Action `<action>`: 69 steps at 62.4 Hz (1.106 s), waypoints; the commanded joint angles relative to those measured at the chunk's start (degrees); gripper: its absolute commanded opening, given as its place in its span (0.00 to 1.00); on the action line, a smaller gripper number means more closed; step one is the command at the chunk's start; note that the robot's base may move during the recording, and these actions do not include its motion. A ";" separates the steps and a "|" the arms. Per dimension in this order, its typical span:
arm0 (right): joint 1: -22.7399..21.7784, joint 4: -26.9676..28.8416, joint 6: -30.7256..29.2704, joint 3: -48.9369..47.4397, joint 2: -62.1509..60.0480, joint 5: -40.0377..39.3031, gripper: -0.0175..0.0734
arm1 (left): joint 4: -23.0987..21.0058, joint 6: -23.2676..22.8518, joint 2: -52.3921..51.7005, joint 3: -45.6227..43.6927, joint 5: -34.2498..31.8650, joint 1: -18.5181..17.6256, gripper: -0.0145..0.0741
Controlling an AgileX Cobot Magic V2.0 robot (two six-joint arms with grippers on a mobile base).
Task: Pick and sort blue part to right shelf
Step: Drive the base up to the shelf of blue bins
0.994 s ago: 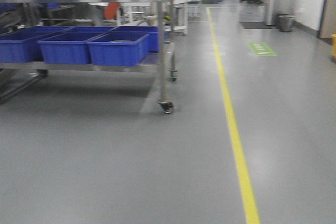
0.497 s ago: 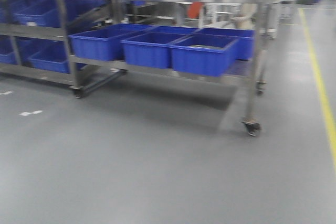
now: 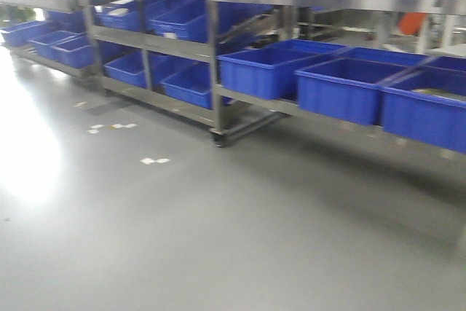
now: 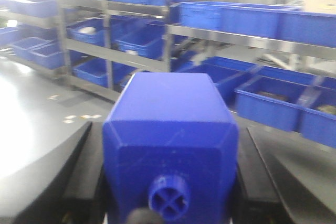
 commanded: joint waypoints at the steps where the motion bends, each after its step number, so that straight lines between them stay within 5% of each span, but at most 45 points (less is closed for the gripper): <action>1: -0.19 0.15 -0.39 -1.74 0.41 -5.55 0.68 | 0.06 0.12 0.43 -1.73 -5.70 -0.04 0.54; 69: -0.19 0.15 -0.39 -1.74 0.41 -5.55 0.68 | 0.06 0.12 0.43 -1.73 -5.70 -0.04 0.54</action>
